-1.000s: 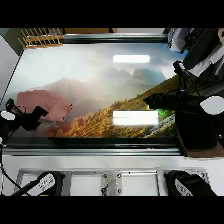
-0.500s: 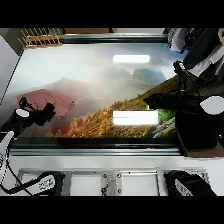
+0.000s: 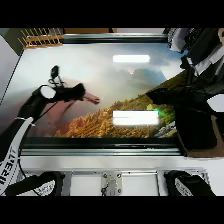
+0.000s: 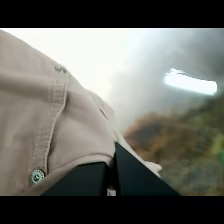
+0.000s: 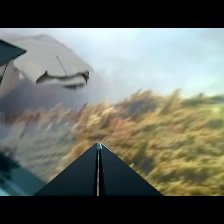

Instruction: Fold the clothes and pants, and hang the long-sleeved shirts on hangers.

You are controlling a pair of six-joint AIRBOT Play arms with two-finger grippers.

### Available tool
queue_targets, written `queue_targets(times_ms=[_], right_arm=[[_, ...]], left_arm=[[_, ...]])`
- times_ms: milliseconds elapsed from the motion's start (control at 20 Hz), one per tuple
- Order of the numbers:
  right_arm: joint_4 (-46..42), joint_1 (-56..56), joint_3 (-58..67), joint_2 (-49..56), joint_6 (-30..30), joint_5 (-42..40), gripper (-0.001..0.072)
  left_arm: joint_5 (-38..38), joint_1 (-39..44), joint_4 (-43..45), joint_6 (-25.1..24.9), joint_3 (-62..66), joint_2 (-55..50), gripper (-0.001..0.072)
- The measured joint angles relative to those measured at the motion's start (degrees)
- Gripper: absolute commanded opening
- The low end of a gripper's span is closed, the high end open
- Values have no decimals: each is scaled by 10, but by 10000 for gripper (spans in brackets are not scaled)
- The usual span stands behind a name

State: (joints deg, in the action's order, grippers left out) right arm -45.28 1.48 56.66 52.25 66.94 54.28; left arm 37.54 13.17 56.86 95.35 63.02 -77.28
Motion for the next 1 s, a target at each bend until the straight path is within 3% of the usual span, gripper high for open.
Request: queue_targets(times_ms=[100,150,200,250,400,550,1000], right_arm=[[-6,-47,4,-2,-8,-1,17],[-6,-71,5,-3,-10,-1,18],[-7,-94,6,-3,-12,-2,18],[-8,-115,7,-4,-12,-2,18],[-2,-162,8,-5,-11,-1,18],[2,-181,8,-5,-9,9,18],[5,-191,8,-5,-8,70,17]], left_arm=[[-9,74,0,1,51,-30,12],[-12,104,0,1,75,-48,255],[-14,133,0,1,101,-68,606],[-15,153,-1,2,123,-85,650],[-4,179,-1,21,181,-122,649],[16,148,10,33,170,-103,649],[63,-82,29,45,-159,85,611]])
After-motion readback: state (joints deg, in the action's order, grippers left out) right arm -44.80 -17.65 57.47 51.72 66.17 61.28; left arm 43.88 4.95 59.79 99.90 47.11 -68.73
